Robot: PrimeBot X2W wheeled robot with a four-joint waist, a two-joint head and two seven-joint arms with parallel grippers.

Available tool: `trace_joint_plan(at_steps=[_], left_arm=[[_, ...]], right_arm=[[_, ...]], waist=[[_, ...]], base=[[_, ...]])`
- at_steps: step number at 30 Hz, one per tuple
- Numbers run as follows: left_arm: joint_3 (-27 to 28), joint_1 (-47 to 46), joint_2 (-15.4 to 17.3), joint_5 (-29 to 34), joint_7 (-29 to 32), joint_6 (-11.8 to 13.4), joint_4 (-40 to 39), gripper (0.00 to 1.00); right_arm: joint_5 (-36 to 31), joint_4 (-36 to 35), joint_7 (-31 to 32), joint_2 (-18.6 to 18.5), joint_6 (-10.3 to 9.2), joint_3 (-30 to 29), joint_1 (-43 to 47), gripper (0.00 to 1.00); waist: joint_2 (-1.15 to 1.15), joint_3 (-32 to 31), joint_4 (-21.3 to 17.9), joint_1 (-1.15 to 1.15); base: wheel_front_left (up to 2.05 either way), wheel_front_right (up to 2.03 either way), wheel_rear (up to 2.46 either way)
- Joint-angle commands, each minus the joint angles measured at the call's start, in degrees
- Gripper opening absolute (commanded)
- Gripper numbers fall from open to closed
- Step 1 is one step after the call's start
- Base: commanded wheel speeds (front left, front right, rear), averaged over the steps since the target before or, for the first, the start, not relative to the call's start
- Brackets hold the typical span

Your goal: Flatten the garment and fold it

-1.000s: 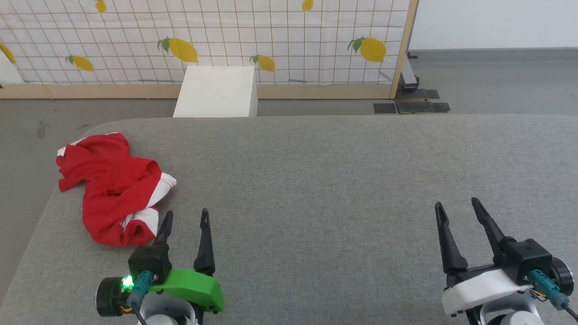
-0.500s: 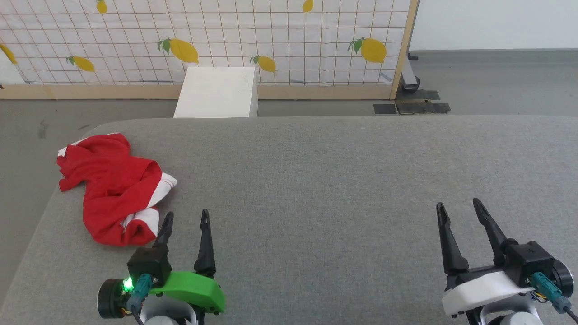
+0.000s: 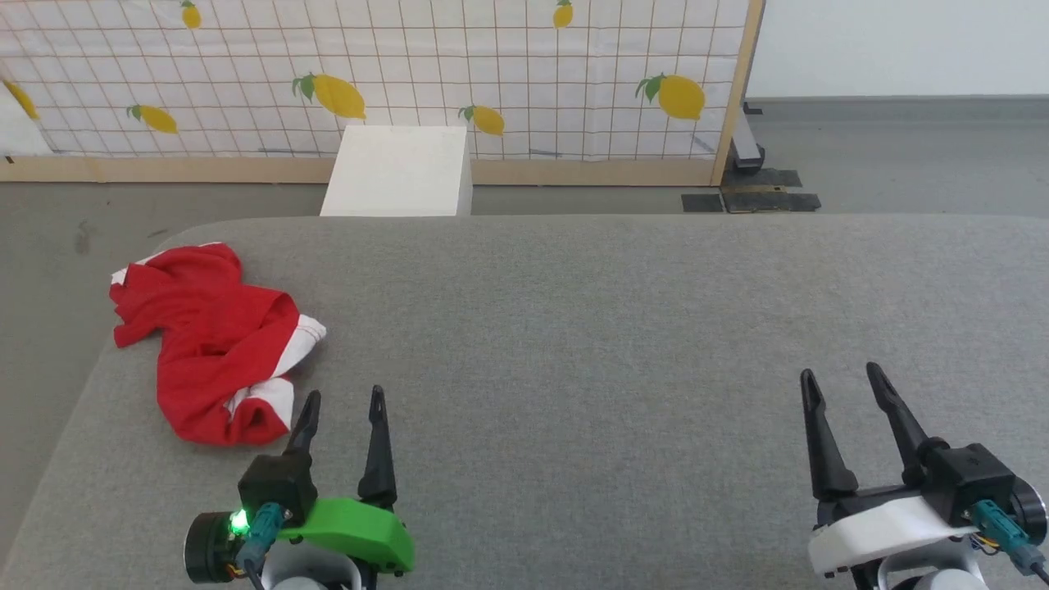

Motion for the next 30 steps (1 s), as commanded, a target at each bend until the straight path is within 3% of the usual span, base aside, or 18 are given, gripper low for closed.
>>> trace_joint_plan(at_steps=[1,7,21,30], left_arm=[[-0.2,-1.25,0.08,-0.64,-0.3,0.04,0.24,1.0],[-0.9,-2.3,0.06,-0.47,-0.3,0.05,0.84,1.0],[1.84,0.25,2.08,-0.96,-0.3,1.34,0.17,1.0],[2.38,1.03,2.53,-1.52,-0.3,1.31,-0.02,1.0]], right_arm=[[0.44,-0.04,-0.34,0.16,-0.09,-0.36,0.63,1.0],[0.0,-0.23,-0.34,0.16,-0.09,-1.28,1.67,1.0],[0.82,0.19,-0.34,0.16,-0.09,0.89,0.68,1.0],[1.06,0.82,-0.34,0.16,-0.09,1.89,0.19,1.0]], waist=[[0.0,0.02,0.91,0.0],[0.0,0.55,7.7,0.0],[0.0,0.84,29.97,0.0],[0.0,0.84,34.34,0.0]], base=[[0.0,0.0,0.0],[0.0,0.0,0.0],[0.0,0.0,0.0],[0.0,0.0,0.0]])
